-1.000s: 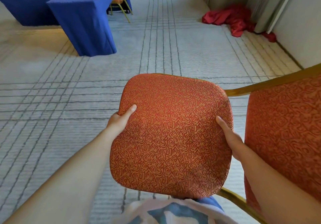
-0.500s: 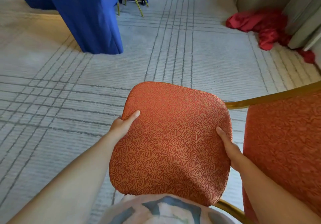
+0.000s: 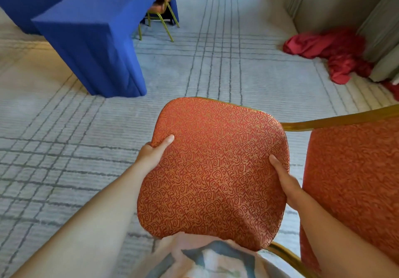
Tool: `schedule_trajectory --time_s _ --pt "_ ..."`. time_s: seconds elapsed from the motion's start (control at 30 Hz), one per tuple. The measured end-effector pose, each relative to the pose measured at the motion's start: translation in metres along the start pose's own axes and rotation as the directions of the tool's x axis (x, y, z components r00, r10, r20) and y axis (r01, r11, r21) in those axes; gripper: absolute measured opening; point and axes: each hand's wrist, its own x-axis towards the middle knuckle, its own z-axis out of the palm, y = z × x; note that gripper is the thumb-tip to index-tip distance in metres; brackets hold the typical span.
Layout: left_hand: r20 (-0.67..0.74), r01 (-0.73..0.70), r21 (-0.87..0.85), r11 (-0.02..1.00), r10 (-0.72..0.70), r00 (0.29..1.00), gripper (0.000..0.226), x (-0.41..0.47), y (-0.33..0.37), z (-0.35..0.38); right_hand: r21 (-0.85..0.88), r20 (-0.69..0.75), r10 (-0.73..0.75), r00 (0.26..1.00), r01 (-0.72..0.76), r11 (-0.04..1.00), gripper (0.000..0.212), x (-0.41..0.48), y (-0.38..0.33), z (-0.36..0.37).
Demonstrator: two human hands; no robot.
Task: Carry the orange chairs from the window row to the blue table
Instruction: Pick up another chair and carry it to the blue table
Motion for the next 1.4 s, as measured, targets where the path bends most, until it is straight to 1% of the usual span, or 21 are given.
schedule_trajectory --time_s 0.13,0.23,0.3,0.4,0.47,0.67,0.73,0.87,0.93,1.2,1.3,1.4 --pt "-0.04 -0.083 0.001 0.997 0.083 0.996 0.065 0.081 0.074 -0.009 -0.004 -0.013 -0.099 0.995 0.098 0.995 0.12 0.044 -0.097 0.036" --pt "-0.047 -0.103 0.0 0.995 0.103 0.994 0.07 0.138 0.13 -0.016 0.026 -0.004 -0.142 0.99 0.142 0.989 0.12 0.071 -0.157 0.061" --pt "-0.035 -0.087 0.001 0.996 0.087 0.996 0.074 0.177 0.16 -0.016 0.028 -0.012 -0.135 0.991 0.135 0.99 0.124 0.098 -0.189 0.075" --pt "0.01 -0.054 -0.012 0.998 0.054 0.999 0.072 0.231 0.184 0.0 0.01 -0.014 -0.123 0.992 0.123 0.992 0.131 0.145 -0.231 0.09" --pt "0.01 -0.047 -0.025 0.999 0.047 0.999 0.072 0.269 0.199 0.013 -0.005 -0.006 -0.127 0.992 0.127 0.992 0.132 0.178 -0.263 0.099" --pt "-0.023 -0.013 -0.032 0.999 0.013 1.0 0.082 0.384 0.299 0.031 0.001 0.032 -0.09 0.995 0.09 0.996 0.12 0.28 -0.381 0.125" --pt "-0.02 0.008 -0.047 0.999 -0.009 1.0 0.082 0.418 0.331 0.042 -0.014 0.051 -0.066 0.997 0.067 0.998 0.121 0.316 -0.422 0.129" --pt "-0.053 0.005 -0.058 0.998 -0.008 0.999 0.075 0.472 0.371 0.054 -0.053 0.077 -0.036 0.996 0.04 0.998 0.127 0.375 -0.481 0.143" --pt "-0.046 0.017 -0.067 0.998 -0.02 0.999 0.073 0.499 0.388 0.053 -0.046 0.104 -0.017 0.994 0.022 0.999 0.127 0.399 -0.504 0.157" --pt "-0.034 0.04 -0.061 0.997 -0.042 0.999 0.065 0.633 0.453 0.055 -0.052 0.093 0.007 0.996 -0.002 0.999 0.139 0.503 -0.591 0.221" --pt "-0.021 0.034 -0.057 0.998 -0.035 0.999 0.06 0.697 0.486 0.048 -0.045 0.092 0.008 0.996 -0.004 0.999 0.139 0.546 -0.634 0.255" --pt "-0.023 -0.013 -0.073 0.997 0.011 1.0 0.047 0.759 0.531 0.034 -0.041 0.083 -0.026 0.996 0.029 0.999 0.135 0.588 -0.693 0.293"
